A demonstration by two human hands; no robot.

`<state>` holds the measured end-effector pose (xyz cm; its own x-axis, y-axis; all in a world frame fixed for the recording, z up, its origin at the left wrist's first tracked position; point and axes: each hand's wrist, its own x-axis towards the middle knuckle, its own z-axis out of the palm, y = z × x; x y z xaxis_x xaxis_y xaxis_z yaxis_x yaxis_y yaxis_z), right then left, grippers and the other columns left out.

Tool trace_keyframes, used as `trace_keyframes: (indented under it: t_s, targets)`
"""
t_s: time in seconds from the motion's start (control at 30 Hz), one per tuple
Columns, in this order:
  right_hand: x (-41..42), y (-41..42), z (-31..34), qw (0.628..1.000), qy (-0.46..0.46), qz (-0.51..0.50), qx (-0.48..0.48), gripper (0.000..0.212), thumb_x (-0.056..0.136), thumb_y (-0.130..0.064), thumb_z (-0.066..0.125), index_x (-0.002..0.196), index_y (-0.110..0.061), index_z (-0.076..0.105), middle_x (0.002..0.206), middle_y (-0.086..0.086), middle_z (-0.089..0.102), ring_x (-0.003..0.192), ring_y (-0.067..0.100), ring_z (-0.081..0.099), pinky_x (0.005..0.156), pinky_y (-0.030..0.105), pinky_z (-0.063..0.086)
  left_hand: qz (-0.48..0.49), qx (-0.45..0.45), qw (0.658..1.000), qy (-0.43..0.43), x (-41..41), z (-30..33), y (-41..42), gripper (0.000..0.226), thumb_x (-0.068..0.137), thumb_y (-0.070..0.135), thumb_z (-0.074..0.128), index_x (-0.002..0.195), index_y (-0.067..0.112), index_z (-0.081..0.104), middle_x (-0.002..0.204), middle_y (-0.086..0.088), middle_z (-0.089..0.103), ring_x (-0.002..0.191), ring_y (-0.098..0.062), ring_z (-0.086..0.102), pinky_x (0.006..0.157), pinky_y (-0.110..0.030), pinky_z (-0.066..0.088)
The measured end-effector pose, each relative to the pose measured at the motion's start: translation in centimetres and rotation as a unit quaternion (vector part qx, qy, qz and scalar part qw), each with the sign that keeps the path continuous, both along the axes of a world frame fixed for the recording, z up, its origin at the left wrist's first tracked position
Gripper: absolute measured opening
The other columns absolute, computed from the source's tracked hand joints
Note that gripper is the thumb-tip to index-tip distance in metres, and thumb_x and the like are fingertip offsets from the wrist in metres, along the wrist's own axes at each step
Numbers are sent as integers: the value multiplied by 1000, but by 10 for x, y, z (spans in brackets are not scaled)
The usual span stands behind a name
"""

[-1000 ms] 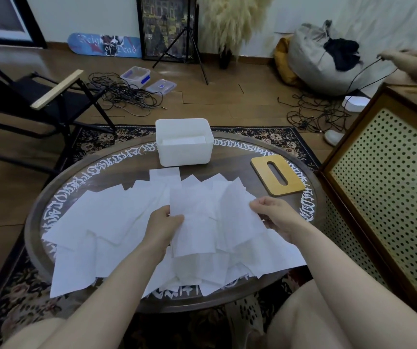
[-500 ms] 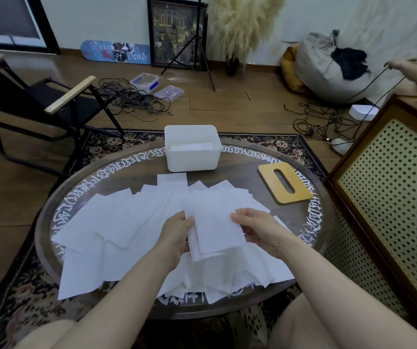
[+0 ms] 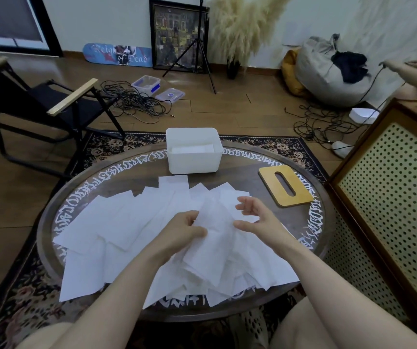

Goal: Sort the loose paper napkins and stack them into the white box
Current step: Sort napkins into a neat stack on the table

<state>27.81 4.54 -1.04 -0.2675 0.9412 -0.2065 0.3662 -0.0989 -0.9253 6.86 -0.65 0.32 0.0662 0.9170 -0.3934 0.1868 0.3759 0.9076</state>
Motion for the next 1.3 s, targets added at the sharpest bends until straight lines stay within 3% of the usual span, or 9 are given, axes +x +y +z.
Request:
trace_keyframes:
  t_s: [0.1,0.23,0.33,0.43,0.53,0.6,0.77,0.97,1.3]
  targets:
    - [-4,1,-2,998,-11,57,-29,55,80,-17,77,127,-31,53,121,-8,60,117,2,51,79,17,43,-70,-3,997,24,-2,0,-1,23,82,2,59,99,12,71,98,-6,73,89,-19,70,83,-32,54]
    - [-9,-3,1,983,46,120,-132,36,80,-11,75,114,-15,65,109,6,72,101,20,68,81,32,56,-85,4,996,34,-5,-1,0,13,82,4,62,91,7,71,87,-8,72,76,-14,67,70,-25,53]
    - [-12,-5,1,989,50,77,-119,17,83,-9,72,99,-12,72,97,5,75,87,20,72,68,27,56,-23,10,999,31,-13,0,2,9,82,8,67,90,8,71,86,-6,72,71,-13,66,65,-24,52]
    - [-16,-3,-5,988,117,-36,-94,15,85,-6,69,98,-14,70,96,2,74,83,17,72,64,25,54,65,12,998,-18,-19,-1,3,13,81,13,72,93,11,70,87,-1,73,72,-13,67,56,-23,53]
    - [-23,-3,-12,972,199,-99,-82,22,84,-5,69,105,-11,67,99,3,73,87,19,70,69,27,55,153,24,983,-99,-20,-7,4,21,79,4,72,99,11,69,94,-4,74,80,-19,70,74,-36,57]
    - [-29,-6,-14,967,225,-90,-72,23,83,-3,69,106,-10,66,101,5,73,89,20,70,74,30,55,193,54,973,-112,-19,-12,6,22,78,-3,71,96,10,69,92,-4,74,82,-20,70,76,-33,57]
    - [-34,-8,-21,979,192,-41,-48,20,82,3,68,95,-11,63,89,1,70,82,16,67,76,27,54,205,86,970,-100,-21,-27,4,27,79,-7,68,96,13,68,90,-1,71,78,-10,67,64,-15,51]
    - [-34,-8,-29,988,137,-29,-62,17,83,2,68,89,-12,62,87,3,64,78,17,61,70,26,50,165,86,982,-33,-17,-41,1,29,83,-5,64,97,20,67,96,5,66,86,-12,60,67,-18,47]
    - [-34,-7,-27,990,123,-57,-46,11,87,-1,64,90,-11,59,84,1,63,73,12,61,62,20,51,152,81,982,-73,-15,-47,5,30,84,-10,55,96,16,63,93,-3,67,84,-18,63,68,-25,50]
